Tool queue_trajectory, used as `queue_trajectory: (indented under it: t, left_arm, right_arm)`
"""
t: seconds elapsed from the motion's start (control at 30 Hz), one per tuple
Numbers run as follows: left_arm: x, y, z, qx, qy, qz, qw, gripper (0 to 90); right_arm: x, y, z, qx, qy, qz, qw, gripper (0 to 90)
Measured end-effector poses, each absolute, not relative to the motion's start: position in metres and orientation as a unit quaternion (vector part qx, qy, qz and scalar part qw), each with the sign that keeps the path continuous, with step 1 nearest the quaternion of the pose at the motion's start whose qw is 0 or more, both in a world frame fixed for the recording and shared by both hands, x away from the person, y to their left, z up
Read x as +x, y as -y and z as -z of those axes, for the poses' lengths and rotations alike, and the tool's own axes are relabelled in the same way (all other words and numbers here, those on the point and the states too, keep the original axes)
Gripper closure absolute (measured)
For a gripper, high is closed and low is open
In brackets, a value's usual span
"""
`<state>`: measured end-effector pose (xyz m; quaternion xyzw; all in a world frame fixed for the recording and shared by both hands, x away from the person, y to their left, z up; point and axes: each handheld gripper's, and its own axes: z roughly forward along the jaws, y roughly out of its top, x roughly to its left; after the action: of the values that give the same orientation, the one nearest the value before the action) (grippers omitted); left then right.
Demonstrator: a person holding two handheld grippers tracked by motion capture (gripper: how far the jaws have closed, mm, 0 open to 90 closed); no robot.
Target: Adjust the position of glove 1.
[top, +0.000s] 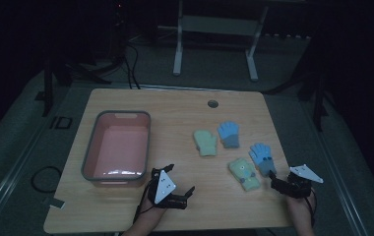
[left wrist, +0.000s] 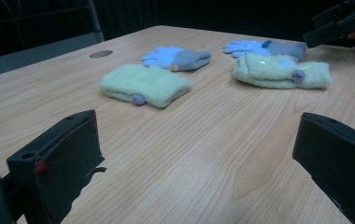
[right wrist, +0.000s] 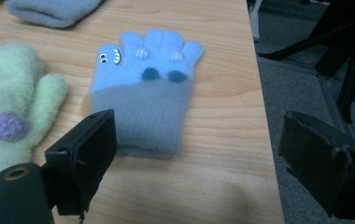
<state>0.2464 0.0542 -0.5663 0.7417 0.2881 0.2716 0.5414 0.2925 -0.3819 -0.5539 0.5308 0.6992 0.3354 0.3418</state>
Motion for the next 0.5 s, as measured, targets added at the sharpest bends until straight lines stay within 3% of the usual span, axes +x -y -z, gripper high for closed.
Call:
queue_trajectory:
  t: [0.5]
  left_arm:
    - [0.2460, -0.0544, 0.5664, 0.740, -0.289, -0.273, 0.543, 1.3]
  right_arm:
    - [0.2950, 0.3814, 0.5525, 0.531, -0.709, -0.334, 0.320, 11.6]
